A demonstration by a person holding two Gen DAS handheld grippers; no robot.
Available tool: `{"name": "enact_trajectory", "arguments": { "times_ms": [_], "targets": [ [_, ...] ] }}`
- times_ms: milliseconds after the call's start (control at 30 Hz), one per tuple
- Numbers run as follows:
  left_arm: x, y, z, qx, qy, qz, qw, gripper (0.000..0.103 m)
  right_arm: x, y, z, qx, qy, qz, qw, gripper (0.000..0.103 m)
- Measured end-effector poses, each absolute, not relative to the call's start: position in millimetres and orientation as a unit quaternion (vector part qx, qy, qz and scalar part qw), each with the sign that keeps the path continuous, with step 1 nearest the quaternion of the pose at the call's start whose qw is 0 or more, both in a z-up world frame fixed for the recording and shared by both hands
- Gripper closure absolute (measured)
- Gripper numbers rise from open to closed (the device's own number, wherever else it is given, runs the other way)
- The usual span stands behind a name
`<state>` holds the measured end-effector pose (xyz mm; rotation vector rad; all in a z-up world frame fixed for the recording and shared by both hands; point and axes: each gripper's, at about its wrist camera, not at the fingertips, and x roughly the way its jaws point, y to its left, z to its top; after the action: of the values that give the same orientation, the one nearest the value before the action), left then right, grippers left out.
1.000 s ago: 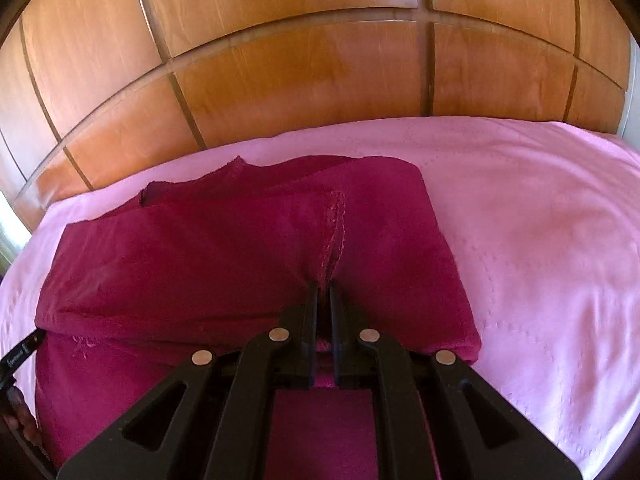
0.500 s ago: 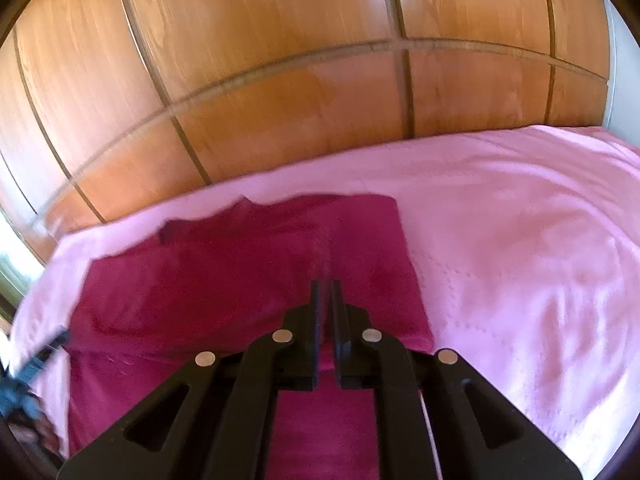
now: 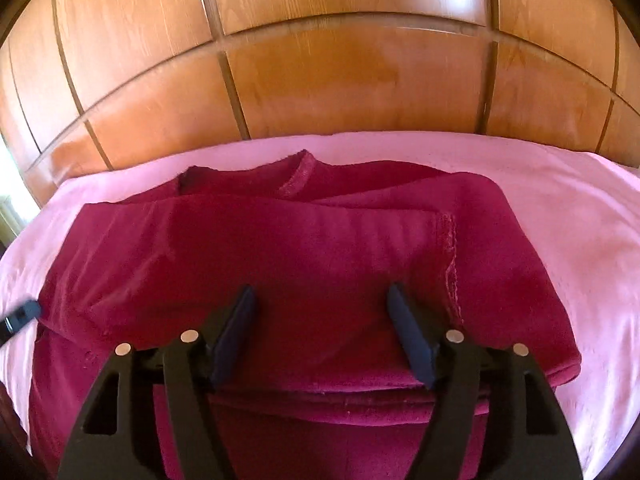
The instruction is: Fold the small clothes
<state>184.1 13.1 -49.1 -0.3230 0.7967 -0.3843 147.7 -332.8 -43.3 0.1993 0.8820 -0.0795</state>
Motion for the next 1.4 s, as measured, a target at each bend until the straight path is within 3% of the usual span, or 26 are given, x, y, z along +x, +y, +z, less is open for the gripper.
{"name": "enact_trajectory", "arguments": {
  "times_ms": [200, 500, 533, 567, 667, 733, 867, 967, 1100, 1200, 1267, 1400],
  "targets": [
    [250.8, 62.4, -61.0, -0.268, 0.432, -0.186, 0.841, 0.055, 151.0, -325.4, -44.7, 0.075, 0.426, -0.043, 0.9, 0.029],
    [312.9, 53.4, -91.7, -0.319, 0.479, -0.209, 0.791, 0.055, 149.6, -321.6, -46.9, 0.07, 0.424, -0.043, 0.902, 0.026],
    [314.5, 50.9, -91.7, -0.32, 0.475, -0.211, 0.792, 0.067, 149.4, -321.2, -47.0, 0.069, 0.424, -0.044, 0.902, 0.025],
    [312.8, 46.8, -85.4, -0.308, 0.46, -0.21, 0.806, 0.086, 149.4, -321.3, -47.0, 0.068, 0.424, -0.044, 0.902, 0.025],
    [298.4, 37.3, -63.0, -0.258, 0.411, -0.203, 0.85, 0.093, 149.7, -320.0, -46.9, 0.062, 0.423, -0.048, 0.903, 0.025],
    [287.9, 18.8, -53.5, -0.164, 0.391, -0.169, 0.89, 0.093, 150.9, -315.6, -47.4, 0.048, 0.425, -0.053, 0.902, 0.025],
    [299.4, -17.1, -85.1, -0.03, 0.433, -0.105, 0.895, 0.092, 154.0, -310.9, -48.9, 0.033, 0.427, -0.059, 0.902, 0.024],
    [300.2, -17.2, -79.2, -0.027, 0.431, -0.082, 0.898, 0.084, 154.3, -311.6, -49.7, 0.031, 0.426, -0.059, 0.902, 0.024],
    [265.3, -15.1, -54.1, -0.036, 0.394, -0.082, 0.915, 0.084, 154.2, -312.8, -49.8, 0.034, 0.426, -0.059, 0.902, 0.024],
    [226.5, -15.5, -44.4, -0.035, 0.373, -0.111, 0.921, 0.074, 154.1, -312.8, -49.7, 0.034, 0.426, -0.059, 0.902, 0.024],
    [206.3, -26.2, -48.2, -0.016, 0.371, -0.131, 0.919, 0.067, 154.2, -313.0, -49.7, 0.033, 0.426, -0.059, 0.902, 0.024],
    [199.4, -48.1, -85.0, 0.031, 0.397, -0.12, 0.91, 0.067, 153.7, -312.9, -49.8, 0.033, 0.425, -0.058, 0.903, 0.023]
  ]
}}
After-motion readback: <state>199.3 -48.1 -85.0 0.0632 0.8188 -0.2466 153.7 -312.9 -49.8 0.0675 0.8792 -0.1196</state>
